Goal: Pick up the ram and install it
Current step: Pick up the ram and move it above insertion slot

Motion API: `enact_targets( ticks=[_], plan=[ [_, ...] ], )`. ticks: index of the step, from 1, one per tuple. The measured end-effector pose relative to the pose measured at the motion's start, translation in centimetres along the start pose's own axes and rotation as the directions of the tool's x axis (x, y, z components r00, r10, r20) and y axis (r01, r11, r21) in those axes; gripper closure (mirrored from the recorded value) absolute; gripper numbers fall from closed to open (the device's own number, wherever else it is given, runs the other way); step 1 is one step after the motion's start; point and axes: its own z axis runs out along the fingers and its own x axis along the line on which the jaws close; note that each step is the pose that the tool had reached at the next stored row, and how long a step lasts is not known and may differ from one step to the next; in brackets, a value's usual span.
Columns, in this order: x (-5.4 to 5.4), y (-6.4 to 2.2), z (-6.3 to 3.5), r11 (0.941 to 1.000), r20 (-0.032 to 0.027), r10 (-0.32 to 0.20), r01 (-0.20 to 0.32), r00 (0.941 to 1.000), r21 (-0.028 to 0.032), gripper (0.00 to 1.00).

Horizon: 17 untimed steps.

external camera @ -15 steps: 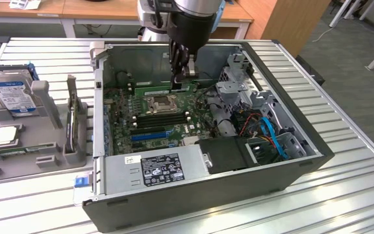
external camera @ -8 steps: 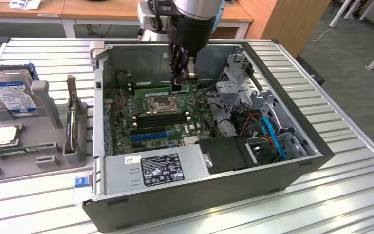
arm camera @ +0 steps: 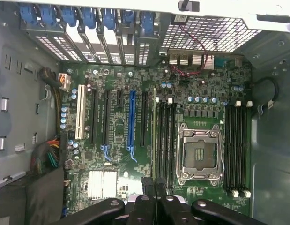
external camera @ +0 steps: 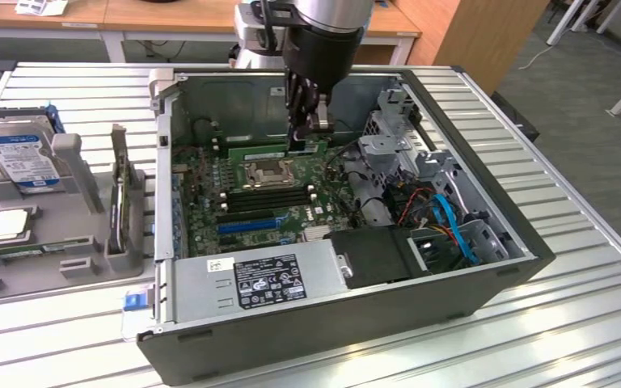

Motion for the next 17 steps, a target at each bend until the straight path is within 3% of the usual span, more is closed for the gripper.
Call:
enact_targets(
  ticks=[17],
  plan=[
    [-2.4, -0.07, 0.54, 1.0000, -0.0004, 0.000, 0.000, 1.0000, -0.0001, 0.89]
  ],
)
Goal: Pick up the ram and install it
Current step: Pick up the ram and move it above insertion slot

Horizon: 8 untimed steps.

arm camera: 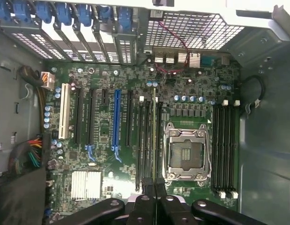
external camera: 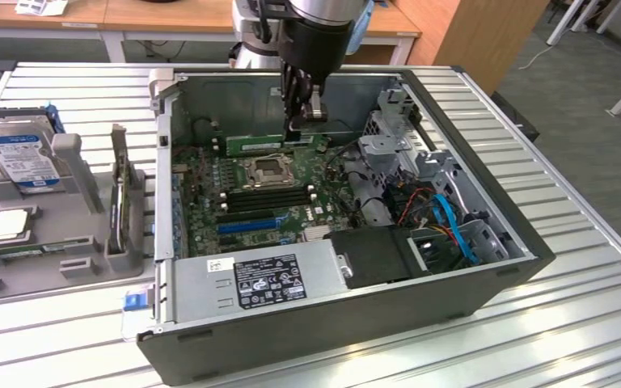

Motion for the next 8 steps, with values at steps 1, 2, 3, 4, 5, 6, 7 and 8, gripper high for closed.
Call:
enact_targets(
  ticks=[1, 2, 3, 4, 5, 6, 7, 8],
  plan=[
    [0.00, 0.00, 0.00, 1.0000, 0.0001, 0.000, 0.000, 1.0000, 0.0000, 0.89],
    [0.00, 0.00, 0.01, 1.0000, 0.0002, 0.000, 0.000, 1.0000, 0.0000, 0.89],
    [0.00, 0.00, 0.00, 1.0000, 0.0001, 0.000, 0.000, 1.0000, 0.0000, 0.89],
    [0.00, 0.00, 0.04, 1.0000, 0.0003, 0.000, 0.000, 1.0000, 0.0000, 0.89],
    [0.00, -0.01, 0.14, 1.0000, 0.0004, 0.000, 0.000, 1.0000, 0.0001, 0.89],
    [0.01, -0.01, 0.25, 1.0000, 0.0002, 0.000, 0.000, 1.0000, 0.0000, 0.89],
    [0.02, -0.02, 0.40, 1.0000, 0.0002, 0.000, 0.000, 1.0000, 0.0000, 0.89],
    [0.02, -0.03, 0.54, 1.0000, 0.0003, 0.000, 0.000, 1.0000, 0.0001, 0.89]
  ],
)
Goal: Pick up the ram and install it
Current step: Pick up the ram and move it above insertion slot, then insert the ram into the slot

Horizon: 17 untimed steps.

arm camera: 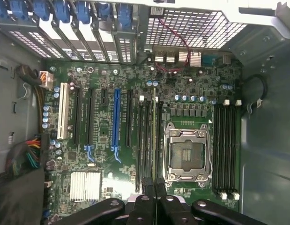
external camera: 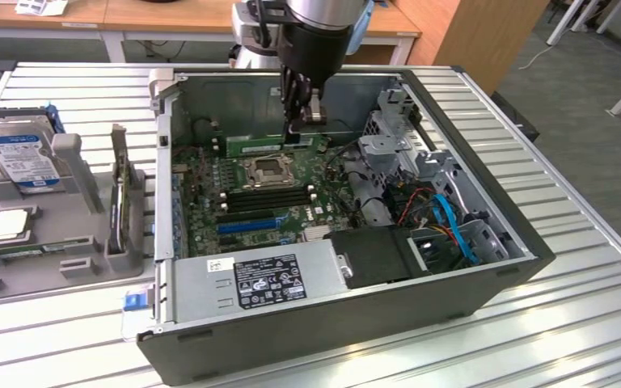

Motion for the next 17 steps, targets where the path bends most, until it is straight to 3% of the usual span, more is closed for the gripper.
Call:
enact_targets(
  ticks=[6, 17],
  plan=[
    [0.04, -0.04, 0.79, 1.0000, -0.0001, 0.000, 0.000, 1.0000, 0.0000, 0.89],
    [0.05, -0.06, 1.00, 1.0000, 0.0001, 0.000, 0.000, 1.0000, 0.0001, 0.89]
  ],
)
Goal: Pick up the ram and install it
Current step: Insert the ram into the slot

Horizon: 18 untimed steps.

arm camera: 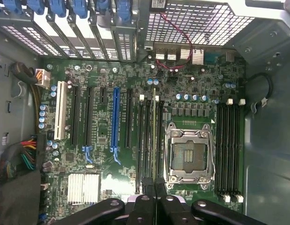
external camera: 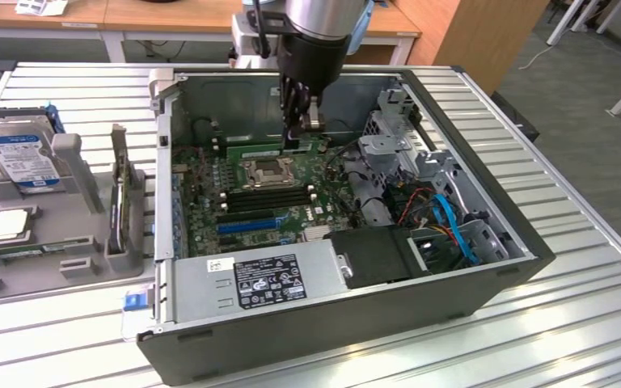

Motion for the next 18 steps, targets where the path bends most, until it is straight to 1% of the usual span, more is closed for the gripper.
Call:
enact_targets(
  ticks=[18],
  plan=[
    [0.1, -0.10, 1.67, 1.0000, -0.0002, 0.000, 0.000, 1.0000, -0.0001, 0.89]
  ],
)
